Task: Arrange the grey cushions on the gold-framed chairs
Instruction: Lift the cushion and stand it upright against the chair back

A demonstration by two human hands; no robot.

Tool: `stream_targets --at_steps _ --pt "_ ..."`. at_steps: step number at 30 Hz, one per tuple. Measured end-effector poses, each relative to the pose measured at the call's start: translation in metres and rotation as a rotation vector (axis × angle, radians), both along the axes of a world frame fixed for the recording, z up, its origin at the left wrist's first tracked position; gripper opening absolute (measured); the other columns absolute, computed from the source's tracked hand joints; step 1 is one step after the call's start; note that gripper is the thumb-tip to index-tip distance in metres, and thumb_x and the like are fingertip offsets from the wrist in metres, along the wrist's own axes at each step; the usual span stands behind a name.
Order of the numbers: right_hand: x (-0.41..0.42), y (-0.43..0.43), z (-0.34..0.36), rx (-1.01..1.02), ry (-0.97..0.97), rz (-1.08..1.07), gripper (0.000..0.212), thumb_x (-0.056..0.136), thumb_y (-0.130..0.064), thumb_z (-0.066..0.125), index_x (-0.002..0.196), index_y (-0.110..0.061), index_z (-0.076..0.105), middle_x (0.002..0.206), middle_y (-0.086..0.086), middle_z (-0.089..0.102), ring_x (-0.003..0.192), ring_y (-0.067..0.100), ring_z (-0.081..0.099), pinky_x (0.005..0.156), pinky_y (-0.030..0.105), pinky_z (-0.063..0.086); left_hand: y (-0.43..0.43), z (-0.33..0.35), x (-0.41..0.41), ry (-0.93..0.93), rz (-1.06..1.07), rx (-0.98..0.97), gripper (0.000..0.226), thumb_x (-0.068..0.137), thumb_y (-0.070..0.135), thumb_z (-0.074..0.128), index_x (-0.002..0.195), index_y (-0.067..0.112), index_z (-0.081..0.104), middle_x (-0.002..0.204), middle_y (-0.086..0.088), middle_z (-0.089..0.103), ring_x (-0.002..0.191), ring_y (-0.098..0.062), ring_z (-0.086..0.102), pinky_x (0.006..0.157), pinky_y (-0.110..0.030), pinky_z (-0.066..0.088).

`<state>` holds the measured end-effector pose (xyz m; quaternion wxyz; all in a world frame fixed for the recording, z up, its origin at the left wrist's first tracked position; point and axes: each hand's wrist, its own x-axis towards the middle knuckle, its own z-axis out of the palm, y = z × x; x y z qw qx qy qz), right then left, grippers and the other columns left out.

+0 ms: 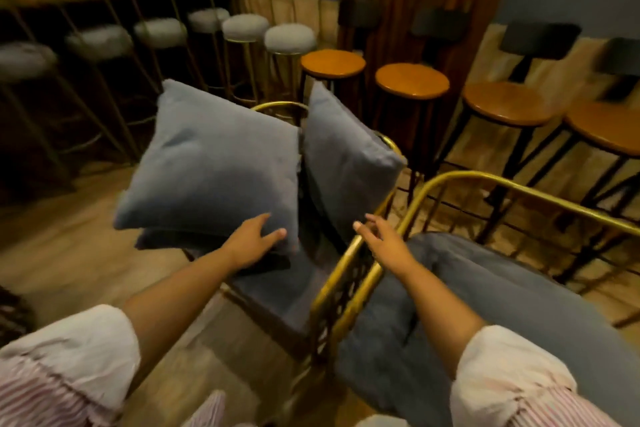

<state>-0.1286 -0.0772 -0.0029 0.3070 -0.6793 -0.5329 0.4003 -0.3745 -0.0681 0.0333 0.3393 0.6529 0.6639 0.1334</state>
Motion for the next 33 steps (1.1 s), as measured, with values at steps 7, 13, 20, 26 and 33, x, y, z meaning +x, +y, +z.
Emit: stream_targets --at_steps 7,13,20,26,33 --pt "-0.113 0.122 0.003 -0.05 0.107 0.025 0.061 0.091 -0.044 0.053 0.139 -0.009 0.042 0.139 0.017 0.051 0.126 0.029 0.05 0.104 0.035 0.039 0.094 0.025 -0.127 0.0 0.121 0.081 0.066 0.093 0.036 0.053 0.147 0.007 0.031 0.154 -0.013 0.033 0.141 -0.029 0.033 0.112 -0.035 0.027" --pt "-0.155 0.222 -0.009 -0.146 0.106 -0.011 0.063 0.093 -0.045 0.049 0.142 -0.008 0.037 0.139 0.016 0.05 0.121 0.03 0.052 0.086 0.03 0.038 0.192 0.02 -0.177 -0.083 0.264 0.146 0.065 0.091 0.028 0.057 0.145 0.002 0.032 0.153 -0.017 0.034 0.142 -0.031 0.032 0.113 -0.033 0.023" --pt "-0.187 0.337 -0.044 -0.221 0.261 -0.081 0.075 0.087 -0.047 0.059 0.146 -0.012 0.03 0.152 0.01 0.036 0.136 0.032 0.039 0.109 0.044 0.037 0.325 -0.022 -0.244 0.007 0.469 0.138 0.101 0.064 0.08 0.048 0.146 0.025 0.027 0.152 -0.016 0.032 0.137 -0.041 0.034 0.112 -0.055 0.03" --pt "-0.207 0.397 -0.085 -0.293 0.217 -0.187 0.117 0.062 -0.062 0.075 0.151 -0.031 0.005 0.159 0.011 0.015 0.143 0.036 0.024 0.115 0.051 0.027 0.366 -0.051 -0.274 -0.094 0.487 -0.038 0.109 0.071 0.059 0.068 0.15 0.038 -0.003 0.158 -0.017 0.021 0.142 -0.039 0.028 0.115 -0.045 0.027" --pt "-0.194 0.395 -0.123 -0.277 0.318 -0.207 0.09 0.079 -0.045 0.068 0.15 -0.027 0.016 0.156 0.005 0.027 0.138 0.028 0.036 0.112 0.042 0.033 0.374 -0.086 -0.298 -0.197 0.542 -0.035 0.102 0.077 0.046 0.069 0.15 0.037 -0.001 0.156 -0.013 0.029 0.141 -0.034 0.033 0.112 -0.039 0.031"
